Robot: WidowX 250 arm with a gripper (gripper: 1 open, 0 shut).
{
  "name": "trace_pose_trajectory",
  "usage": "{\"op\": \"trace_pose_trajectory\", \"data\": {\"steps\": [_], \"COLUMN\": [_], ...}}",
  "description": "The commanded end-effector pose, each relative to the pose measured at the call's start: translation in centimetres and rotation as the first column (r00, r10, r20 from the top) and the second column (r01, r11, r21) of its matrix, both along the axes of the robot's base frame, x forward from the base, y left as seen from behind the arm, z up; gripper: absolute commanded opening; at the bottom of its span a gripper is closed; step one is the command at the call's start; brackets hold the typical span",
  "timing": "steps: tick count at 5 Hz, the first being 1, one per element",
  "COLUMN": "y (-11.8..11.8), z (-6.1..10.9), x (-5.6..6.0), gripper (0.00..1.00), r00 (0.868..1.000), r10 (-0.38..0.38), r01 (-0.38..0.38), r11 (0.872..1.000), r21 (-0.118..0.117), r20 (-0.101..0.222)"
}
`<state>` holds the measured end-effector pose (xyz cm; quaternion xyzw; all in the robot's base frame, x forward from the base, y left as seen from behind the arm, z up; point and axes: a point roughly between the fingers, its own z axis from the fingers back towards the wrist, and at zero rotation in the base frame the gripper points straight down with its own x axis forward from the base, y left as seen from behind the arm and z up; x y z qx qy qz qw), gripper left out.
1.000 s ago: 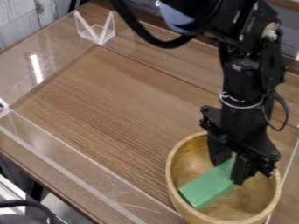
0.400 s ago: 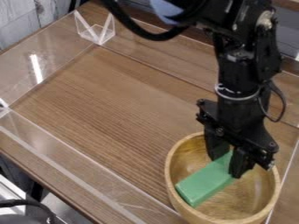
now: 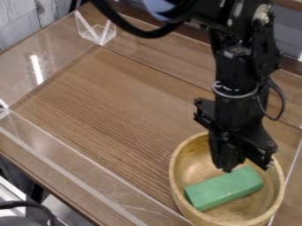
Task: Remove the green block from inside the brown bowl and put it on the table
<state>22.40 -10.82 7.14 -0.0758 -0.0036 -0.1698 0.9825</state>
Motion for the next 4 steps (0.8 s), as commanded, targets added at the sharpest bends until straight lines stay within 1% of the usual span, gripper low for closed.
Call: {"op": "trace_pose_trajectory", "data": {"steps": [1,2,4], "y": [-0.2,-0.5,-1.1], "z": [-0.1,-1.2,-3.7], "x": [0.6,0.7,0.9], "gripper": [1.0,1.0,1.0], "r00": [0.999,0.999,0.998], "r10": [0.0,-0.023,-0.047], "r01": [0.001,0.024,0.047], "r11": [1.0,1.0,0.999], "r21": [-0.013,-0.015,-0.007], "r20": [0.032,0.035,0.042]}}
